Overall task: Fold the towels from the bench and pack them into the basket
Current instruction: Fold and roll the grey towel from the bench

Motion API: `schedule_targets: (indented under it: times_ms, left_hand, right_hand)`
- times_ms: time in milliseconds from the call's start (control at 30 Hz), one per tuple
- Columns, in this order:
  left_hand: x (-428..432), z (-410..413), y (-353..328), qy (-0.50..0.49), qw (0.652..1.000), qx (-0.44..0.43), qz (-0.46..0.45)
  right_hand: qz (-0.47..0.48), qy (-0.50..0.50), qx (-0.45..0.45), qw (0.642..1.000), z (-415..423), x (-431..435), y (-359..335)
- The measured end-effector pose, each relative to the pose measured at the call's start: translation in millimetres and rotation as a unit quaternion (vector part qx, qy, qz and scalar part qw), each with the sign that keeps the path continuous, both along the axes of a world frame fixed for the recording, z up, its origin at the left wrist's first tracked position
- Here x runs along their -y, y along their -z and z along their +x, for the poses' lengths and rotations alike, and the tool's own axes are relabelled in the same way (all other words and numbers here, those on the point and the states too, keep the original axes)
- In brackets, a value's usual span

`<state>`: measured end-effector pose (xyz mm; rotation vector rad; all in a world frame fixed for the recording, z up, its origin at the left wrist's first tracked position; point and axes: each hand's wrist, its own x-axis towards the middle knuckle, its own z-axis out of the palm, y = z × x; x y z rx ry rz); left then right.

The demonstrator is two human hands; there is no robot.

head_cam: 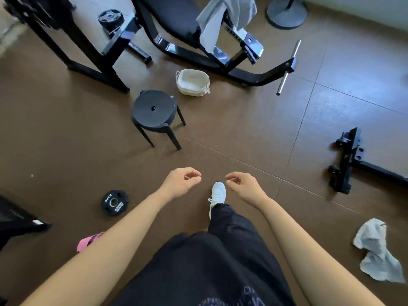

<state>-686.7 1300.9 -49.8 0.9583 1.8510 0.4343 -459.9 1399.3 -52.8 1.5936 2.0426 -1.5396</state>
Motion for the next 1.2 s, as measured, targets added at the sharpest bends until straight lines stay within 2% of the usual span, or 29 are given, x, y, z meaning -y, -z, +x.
schedule_targets:
  times_ms: [233,467,633,867,1200]
  left_hand:
    - [-133,-40,-16,-0.008,1.0,0.006,0.004]
    - [-252,-97,7,-0.028,1.0,0.012,-0.001]
    - [-360,-160,26,0.01,1.0,-0.002,-0.014]
    - [-515,-242,7,0.09,0.995,-0.05,0.004]
    - [-740,-306,18,0.084,0.994,-0.069,-0.011]
  right_hand:
    - [0.0,-0.071,0.025,0.997,-40,-158,-14]
    - [0.006,-0.104,0.057,0.993,-107,-299,-3]
    - [0.01,-0.125,0.084,0.989,-169,-402,2]
    - [0.031,-0.162,0.103,0.981,-244,-541,-10]
    - [0.05,-0.146,0.077,0.985,-313,-758,29]
